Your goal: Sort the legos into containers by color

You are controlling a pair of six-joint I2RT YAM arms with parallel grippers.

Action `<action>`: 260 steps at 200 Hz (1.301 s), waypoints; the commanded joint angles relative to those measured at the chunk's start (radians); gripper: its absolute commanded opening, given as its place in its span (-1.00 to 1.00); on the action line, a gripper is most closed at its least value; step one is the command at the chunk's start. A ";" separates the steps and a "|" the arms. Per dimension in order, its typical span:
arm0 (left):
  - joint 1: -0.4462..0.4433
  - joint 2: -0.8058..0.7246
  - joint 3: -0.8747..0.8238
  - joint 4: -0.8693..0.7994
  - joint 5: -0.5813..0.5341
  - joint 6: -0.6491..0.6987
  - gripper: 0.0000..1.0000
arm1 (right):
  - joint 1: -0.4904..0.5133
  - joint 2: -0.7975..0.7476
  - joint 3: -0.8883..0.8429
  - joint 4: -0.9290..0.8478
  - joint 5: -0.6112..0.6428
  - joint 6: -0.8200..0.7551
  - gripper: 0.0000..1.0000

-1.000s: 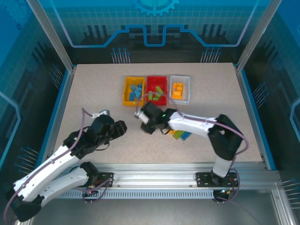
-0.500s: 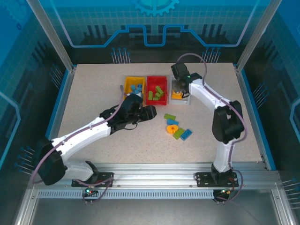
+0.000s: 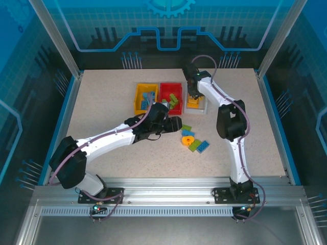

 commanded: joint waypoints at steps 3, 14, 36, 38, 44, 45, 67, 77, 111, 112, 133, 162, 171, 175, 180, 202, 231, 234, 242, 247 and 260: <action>-0.016 0.020 0.046 0.018 0.018 0.032 0.28 | -0.006 0.032 0.050 -0.046 0.028 0.011 -0.11; -0.024 0.030 0.054 0.007 0.015 0.043 0.28 | -0.004 0.026 0.053 -0.049 0.028 0.009 0.02; -0.044 0.052 0.069 -0.025 0.009 0.068 0.32 | 0.017 -0.031 0.033 -0.030 0.034 -0.005 0.09; -0.046 0.054 0.070 -0.030 0.008 0.072 0.32 | 0.019 -0.039 0.028 -0.027 0.034 -0.006 0.09; -0.054 0.061 0.073 -0.038 0.009 0.088 0.33 | 0.027 -0.063 0.016 -0.014 0.031 -0.012 0.09; -0.055 0.061 0.074 -0.040 0.009 0.091 0.34 | 0.028 -0.068 0.012 -0.012 0.031 -0.013 0.09; -0.078 0.087 0.099 -0.097 -0.024 0.139 0.38 | 0.057 -0.186 -0.059 0.045 0.022 -0.030 0.11; -0.083 0.091 0.100 -0.105 -0.030 0.148 0.38 | 0.066 -0.242 -0.088 0.058 0.016 -0.029 0.12; -0.106 0.085 0.093 -0.117 -0.048 0.175 0.39 | 0.079 -0.463 -0.232 0.082 -0.033 0.004 0.13; -0.107 0.085 0.093 -0.117 -0.049 0.176 0.39 | 0.080 -0.469 -0.238 0.084 -0.036 0.005 0.13; -0.134 0.091 0.096 -0.130 -0.059 0.203 0.39 | 0.092 -0.634 -0.386 0.108 -0.069 0.017 0.15; -0.187 0.118 0.114 -0.159 -0.090 0.256 0.40 | 0.087 -0.851 -0.592 0.091 -0.181 0.056 0.19; -0.203 0.135 0.131 -0.183 -0.108 0.273 0.40 | 0.081 -0.918 -0.657 0.080 -0.232 0.073 0.20; -0.208 0.143 0.140 -0.197 -0.115 0.279 0.40 | 0.079 -0.950 -0.687 0.073 -0.252 0.081 0.21; -0.214 0.152 0.149 -0.209 -0.122 0.286 0.40 | 0.075 -0.990 -0.730 0.066 -0.278 0.090 0.22; -0.230 0.159 0.148 -0.220 -0.144 0.279 0.40 | 0.078 -1.155 -0.893 0.042 -0.381 0.123 0.26; -0.249 0.126 0.083 -0.177 -0.142 0.244 0.40 | 0.091 -1.305 -1.066 -0.036 -0.429 0.167 0.35; -0.251 0.126 0.078 -0.172 -0.140 0.241 0.40 | 0.093 -1.318 -1.083 -0.043 -0.428 0.177 0.35; -0.260 0.129 0.070 -0.164 -0.138 0.236 0.40 | 0.096 -1.353 -1.126 -0.061 -0.427 0.200 0.34; -0.265 0.134 0.069 -0.163 -0.139 0.233 0.40 | 0.098 -1.375 -1.148 -0.071 -0.423 0.216 0.35; -0.287 0.149 0.082 -0.173 -0.151 0.236 0.40 | 0.098 -1.424 -1.189 -0.092 -0.424 0.258 0.32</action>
